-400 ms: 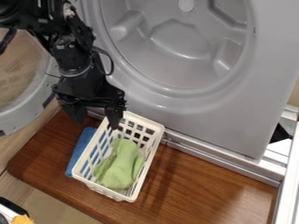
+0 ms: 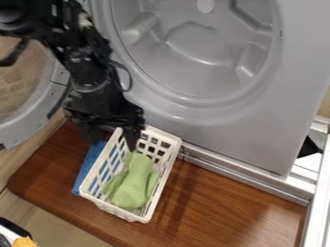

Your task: Put the green cloth inside the washing machine

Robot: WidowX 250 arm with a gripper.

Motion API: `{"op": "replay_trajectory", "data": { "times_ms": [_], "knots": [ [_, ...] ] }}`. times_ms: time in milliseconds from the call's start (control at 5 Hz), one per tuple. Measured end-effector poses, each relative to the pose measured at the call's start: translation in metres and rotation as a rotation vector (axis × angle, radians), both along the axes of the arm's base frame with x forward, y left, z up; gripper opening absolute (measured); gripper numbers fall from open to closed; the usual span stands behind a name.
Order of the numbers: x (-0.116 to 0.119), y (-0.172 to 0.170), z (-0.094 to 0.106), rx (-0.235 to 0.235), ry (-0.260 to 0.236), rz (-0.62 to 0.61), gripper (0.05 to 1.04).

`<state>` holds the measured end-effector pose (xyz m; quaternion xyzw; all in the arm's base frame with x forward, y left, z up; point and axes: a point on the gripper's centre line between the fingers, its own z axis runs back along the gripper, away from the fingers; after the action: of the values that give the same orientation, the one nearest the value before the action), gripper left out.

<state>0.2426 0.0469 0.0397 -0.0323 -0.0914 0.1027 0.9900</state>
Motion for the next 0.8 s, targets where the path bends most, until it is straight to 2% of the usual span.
{"op": "replay_trajectory", "data": {
  "times_ms": [200, 800],
  "knots": [
    [-0.003, -0.003, -0.016, 0.006, 0.057, -0.019, 1.0],
    [-0.003, -0.003, -0.058, -0.004, 0.112, -0.004, 0.999]
  ]
}}
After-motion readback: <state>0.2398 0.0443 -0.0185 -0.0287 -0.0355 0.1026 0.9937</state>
